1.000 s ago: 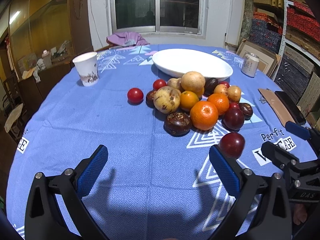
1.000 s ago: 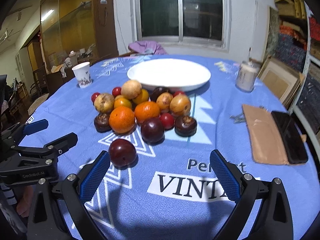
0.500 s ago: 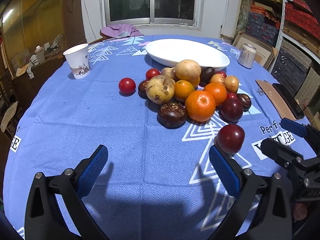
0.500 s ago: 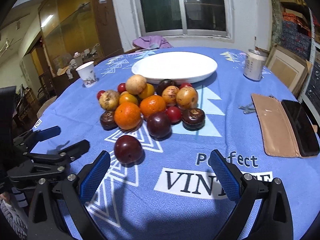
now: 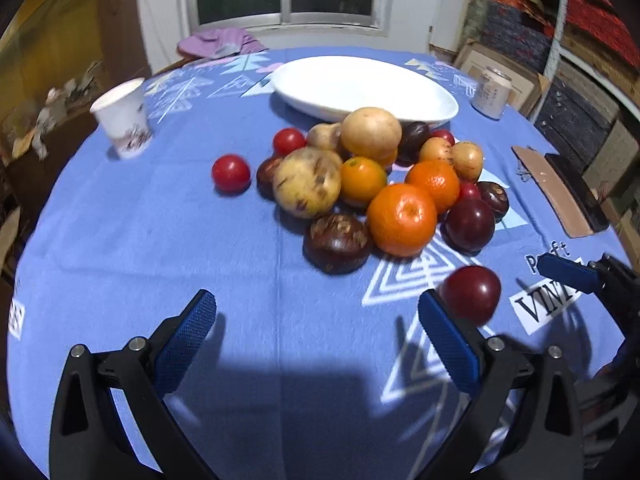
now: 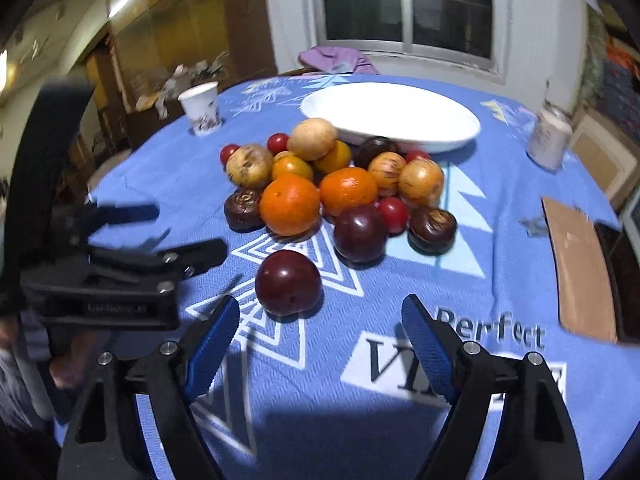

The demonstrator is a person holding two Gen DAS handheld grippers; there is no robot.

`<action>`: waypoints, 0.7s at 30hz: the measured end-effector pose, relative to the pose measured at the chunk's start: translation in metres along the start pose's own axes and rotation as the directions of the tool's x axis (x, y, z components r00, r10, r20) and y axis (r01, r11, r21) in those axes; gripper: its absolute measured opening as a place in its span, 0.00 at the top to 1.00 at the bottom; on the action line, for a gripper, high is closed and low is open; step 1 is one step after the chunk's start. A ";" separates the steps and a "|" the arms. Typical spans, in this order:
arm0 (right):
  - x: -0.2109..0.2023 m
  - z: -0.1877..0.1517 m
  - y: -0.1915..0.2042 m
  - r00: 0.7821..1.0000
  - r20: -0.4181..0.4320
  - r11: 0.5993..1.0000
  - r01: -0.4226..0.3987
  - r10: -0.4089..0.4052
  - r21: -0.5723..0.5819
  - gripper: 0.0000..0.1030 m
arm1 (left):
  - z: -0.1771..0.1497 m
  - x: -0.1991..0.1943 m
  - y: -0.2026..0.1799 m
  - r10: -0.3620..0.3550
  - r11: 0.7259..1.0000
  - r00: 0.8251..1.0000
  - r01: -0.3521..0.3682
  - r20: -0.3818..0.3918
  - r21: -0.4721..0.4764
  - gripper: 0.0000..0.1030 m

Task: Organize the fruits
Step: 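Grasp a dark red plum with the right tool while the left tool grasps a brown mangosteen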

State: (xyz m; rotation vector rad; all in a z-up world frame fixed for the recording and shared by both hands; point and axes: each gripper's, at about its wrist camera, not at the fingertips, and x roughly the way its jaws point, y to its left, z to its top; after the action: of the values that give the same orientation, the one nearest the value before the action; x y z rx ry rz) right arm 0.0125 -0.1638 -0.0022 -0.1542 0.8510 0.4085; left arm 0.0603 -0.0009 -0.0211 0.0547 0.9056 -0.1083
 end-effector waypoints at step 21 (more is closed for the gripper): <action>0.029 0.008 0.013 0.997 -0.051 0.996 -0.065 0.062 -0.064 0.61 | 0.019 0.042 -0.002 -0.078 0.991 0.997 0.079 -0.015 0.105 0.33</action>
State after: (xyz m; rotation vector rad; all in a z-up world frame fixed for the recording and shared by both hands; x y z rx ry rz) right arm 0.0296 -0.1414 -0.0188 -0.1985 0.8927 0.4940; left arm 0.1003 -0.0077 -0.0424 0.1183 0.9130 -0.2291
